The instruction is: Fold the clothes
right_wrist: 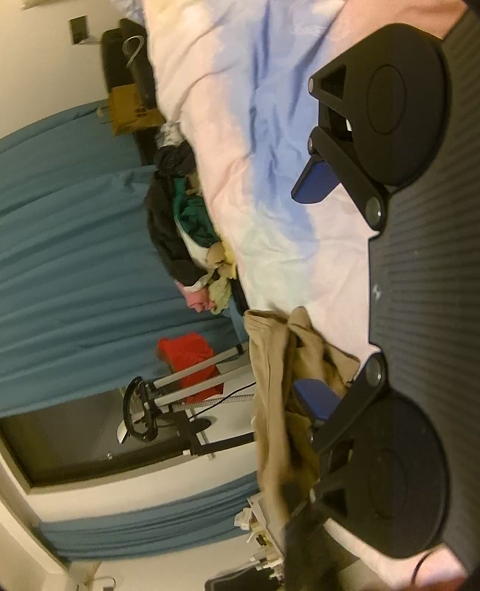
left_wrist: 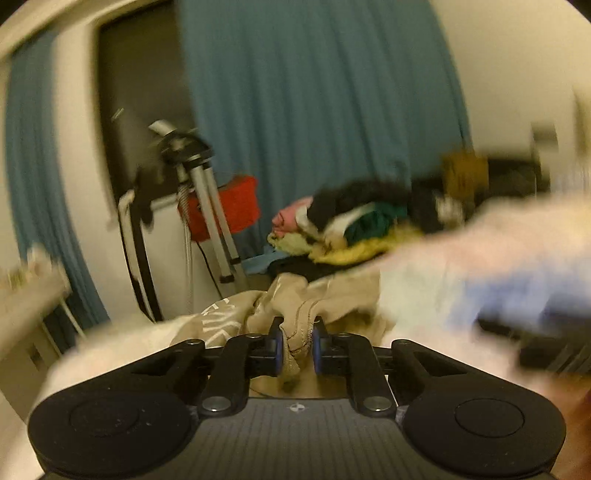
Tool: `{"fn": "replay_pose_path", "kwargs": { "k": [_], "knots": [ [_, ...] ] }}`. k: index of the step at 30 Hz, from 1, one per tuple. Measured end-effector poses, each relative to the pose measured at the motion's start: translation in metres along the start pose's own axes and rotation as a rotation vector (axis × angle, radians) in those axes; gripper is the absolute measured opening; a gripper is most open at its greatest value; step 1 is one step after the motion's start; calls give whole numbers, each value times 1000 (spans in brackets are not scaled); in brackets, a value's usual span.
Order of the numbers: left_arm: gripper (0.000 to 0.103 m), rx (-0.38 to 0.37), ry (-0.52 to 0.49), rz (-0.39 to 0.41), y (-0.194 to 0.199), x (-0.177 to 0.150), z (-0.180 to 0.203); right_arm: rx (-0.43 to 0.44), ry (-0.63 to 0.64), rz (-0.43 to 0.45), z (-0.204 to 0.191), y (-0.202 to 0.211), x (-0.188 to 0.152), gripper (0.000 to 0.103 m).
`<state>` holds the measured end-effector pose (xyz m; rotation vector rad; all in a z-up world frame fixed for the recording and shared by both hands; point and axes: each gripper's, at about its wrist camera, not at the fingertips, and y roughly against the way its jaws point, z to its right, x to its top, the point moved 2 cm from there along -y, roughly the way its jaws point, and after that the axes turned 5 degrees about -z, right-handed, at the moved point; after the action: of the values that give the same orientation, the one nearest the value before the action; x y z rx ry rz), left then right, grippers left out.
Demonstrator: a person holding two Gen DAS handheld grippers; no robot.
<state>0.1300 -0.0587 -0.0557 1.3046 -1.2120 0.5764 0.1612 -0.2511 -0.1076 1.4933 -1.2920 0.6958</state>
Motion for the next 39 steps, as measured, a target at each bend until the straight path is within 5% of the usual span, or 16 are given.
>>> {"fn": "replay_pose_path", "kwargs": {
  "k": [12, 20, 24, 30, 36, 37, 39],
  "knots": [
    [14, -229, 180, 235, 163, 17, -39, 158, 186, 119, -49, 87, 10, 103],
    [14, -309, 244, 233, 198, -4, -60, 337, 243, 112, -94, 123, 8, 103],
    [14, -324, 254, 179, 188, -8, -60, 260, 154, 53, -88, 98, 8, 103],
    [14, -330, 269, 51, 159, -19, -53, 144, -167, -42, -19, 63, 17, 103],
    [13, -296, 274, 88, 155, -18, -51, -43, -149, -333, -3, 22, -18, 103],
    [13, -282, 284, 96, 156, -18, -54, -79, -144, -352, -2, 20, -23, 103],
    [13, -262, 311, 102, 158, -17, -61, -117, -108, -248, -4, 33, -12, 103]
  ]
}}
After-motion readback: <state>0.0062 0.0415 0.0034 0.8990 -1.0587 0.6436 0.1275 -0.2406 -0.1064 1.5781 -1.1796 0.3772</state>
